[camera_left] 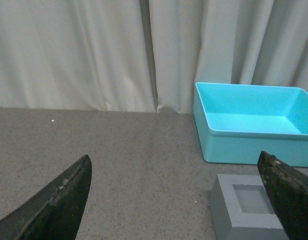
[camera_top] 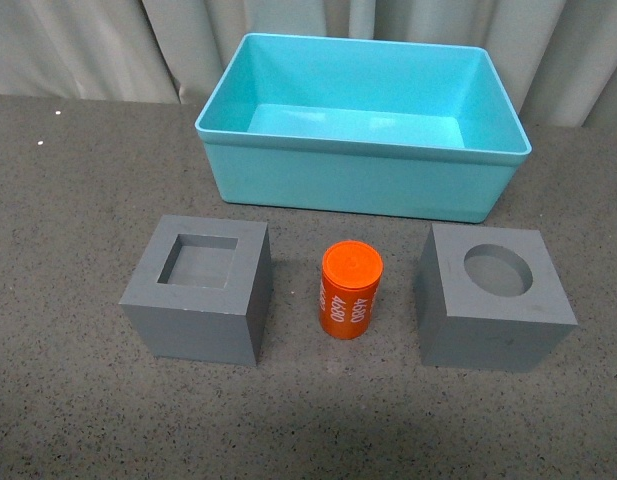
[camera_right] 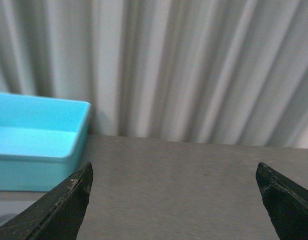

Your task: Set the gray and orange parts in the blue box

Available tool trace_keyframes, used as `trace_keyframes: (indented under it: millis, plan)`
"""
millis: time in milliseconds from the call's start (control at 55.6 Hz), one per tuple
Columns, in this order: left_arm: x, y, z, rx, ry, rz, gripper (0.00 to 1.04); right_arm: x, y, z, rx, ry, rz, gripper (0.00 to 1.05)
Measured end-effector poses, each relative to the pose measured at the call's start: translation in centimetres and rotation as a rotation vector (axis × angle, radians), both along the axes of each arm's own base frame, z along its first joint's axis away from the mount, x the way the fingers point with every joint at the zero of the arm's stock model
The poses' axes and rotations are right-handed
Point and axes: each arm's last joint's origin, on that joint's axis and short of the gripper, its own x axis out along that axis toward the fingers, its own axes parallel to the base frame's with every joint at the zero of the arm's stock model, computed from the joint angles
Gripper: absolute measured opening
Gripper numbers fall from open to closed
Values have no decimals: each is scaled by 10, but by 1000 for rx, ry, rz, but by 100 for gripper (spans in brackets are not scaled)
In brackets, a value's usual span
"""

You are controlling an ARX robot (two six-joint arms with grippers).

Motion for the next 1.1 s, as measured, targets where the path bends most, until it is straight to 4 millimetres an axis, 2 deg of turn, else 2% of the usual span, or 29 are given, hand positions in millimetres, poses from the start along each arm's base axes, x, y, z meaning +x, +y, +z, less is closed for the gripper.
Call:
trace_keyframes:
  millis: [18,90,216,342,503,629,845,1097]
  plan:
    - [0,0,0,0,0,0,98,3,1,-1,-65,32,-30,95]
    - [0,0,0,0,0,-1,98,13,3,-5,-108,173,6,95]
    - [0,0,0,0,0,-1,98,34,8,-7,-50,294,79,95]
    - [0,0,0,0,0,0,98,66,17,-6,22,389,149,95]
    - [0,0,0,0,0,-1,98,106,31,-24,91,586,198,95]
    - [0,0,0,0,0,0,98,125,38,-34,136,687,208,95]
    - [0,0,0,0,0,0,98,146,47,-46,219,804,220,95]
    - [0,0,0,0,0,0,98,158,62,-57,250,873,247,95]
